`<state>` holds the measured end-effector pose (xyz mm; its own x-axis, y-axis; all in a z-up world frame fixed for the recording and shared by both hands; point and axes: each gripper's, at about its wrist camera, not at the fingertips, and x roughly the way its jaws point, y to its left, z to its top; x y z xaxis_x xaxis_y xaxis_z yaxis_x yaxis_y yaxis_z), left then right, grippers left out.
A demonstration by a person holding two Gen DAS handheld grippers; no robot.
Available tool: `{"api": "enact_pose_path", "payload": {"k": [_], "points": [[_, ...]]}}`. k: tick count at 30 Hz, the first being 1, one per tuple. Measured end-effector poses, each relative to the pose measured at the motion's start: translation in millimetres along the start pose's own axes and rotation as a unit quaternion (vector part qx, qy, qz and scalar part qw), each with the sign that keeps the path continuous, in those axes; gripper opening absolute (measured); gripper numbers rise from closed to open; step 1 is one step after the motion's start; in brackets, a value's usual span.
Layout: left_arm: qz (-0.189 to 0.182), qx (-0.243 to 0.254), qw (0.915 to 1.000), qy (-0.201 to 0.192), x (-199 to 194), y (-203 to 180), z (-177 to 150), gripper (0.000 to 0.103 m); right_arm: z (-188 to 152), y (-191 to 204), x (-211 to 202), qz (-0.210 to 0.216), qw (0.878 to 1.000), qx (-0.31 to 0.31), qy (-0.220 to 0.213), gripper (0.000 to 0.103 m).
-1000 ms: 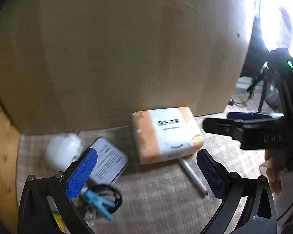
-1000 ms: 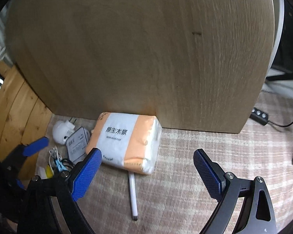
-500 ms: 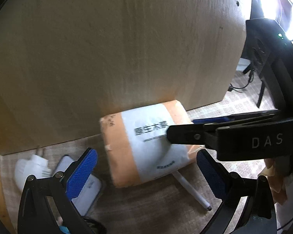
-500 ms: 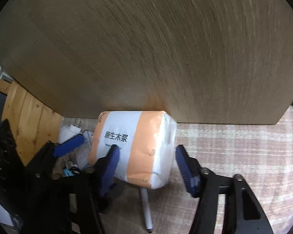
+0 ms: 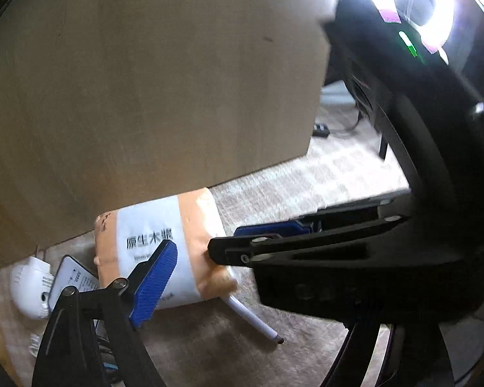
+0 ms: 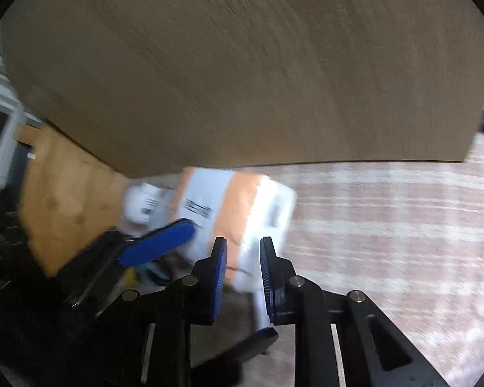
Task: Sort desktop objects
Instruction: 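Close the right tool on the tissue pack, then carry the tissue pack with the right tool over the black bin and release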
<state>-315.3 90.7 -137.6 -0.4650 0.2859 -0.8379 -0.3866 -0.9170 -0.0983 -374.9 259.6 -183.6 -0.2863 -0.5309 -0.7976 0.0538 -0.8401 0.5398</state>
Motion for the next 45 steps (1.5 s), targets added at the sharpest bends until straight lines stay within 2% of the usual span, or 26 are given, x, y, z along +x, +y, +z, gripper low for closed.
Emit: {"api": "enact_pose_path", "payload": {"k": [3, 5, 7, 8, 12, 16, 19, 24, 27, 32, 39, 45], "points": [[0.026, -0.007, 0.9996, 0.001, -2, 8, -7, 0.087, -2, -9, -10, -0.008, 1.0, 0.022, -0.017, 0.03], [0.028, -0.036, 0.999, 0.003, -5, 29, -9, 0.088, -2, -15, -18, -0.01, 0.999, 0.038, -0.036, 0.061], [0.036, -0.067, 0.9971, -0.002, -8, 52, -10, 0.093, 3, -18, -22, -0.014, 0.998, 0.041, -0.043, 0.068], [0.034, -0.079, 0.9963, -0.002, -8, 63, -11, 0.096, 6, -18, -19, -0.01, 0.998, 0.041, -0.038, 0.068], [0.018, -0.102, 0.9945, 0.014, 14, 84, -8, 0.098, 13, -23, -12, 0.005, 0.999, 0.051, -0.017, 0.068], [0.003, -0.086, 0.9956, 0.037, 42, 76, -2, 0.102, 18, -24, 6, 0.018, 0.998, 0.063, 0.008, 0.068], [-0.036, -0.096, 0.994, 0.038, 49, 74, -3, 0.102, 16, -23, 15, 0.028, 0.997, 0.065, 0.018, 0.067], [-0.033, -0.1, 0.994, 0.027, 45, 66, -3, 0.101, 10, -17, 21, 0.036, 0.997, 0.067, 0.014, 0.058], [-0.031, -0.1, 0.9943, 0.017, 25, 59, -6, 0.101, 5, -11, 15, 0.036, 0.998, 0.057, 0.007, 0.055], [-0.028, -0.091, 0.9954, 0.006, 1, 35, -6, 0.101, -3, -6, -7, 0.038, 0.998, 0.049, -0.006, 0.054], [-0.035, -0.055, 0.9978, -0.016, -54, -11, -3, 0.101, -38, -6, -72, 0.043, 0.997, 0.056, -0.038, 0.054], [-0.055, -0.002, 0.9979, -0.033, -77, -85, 11, 0.101, -74, -20, -135, 0.037, 0.993, 0.068, -0.085, 0.054]]}}
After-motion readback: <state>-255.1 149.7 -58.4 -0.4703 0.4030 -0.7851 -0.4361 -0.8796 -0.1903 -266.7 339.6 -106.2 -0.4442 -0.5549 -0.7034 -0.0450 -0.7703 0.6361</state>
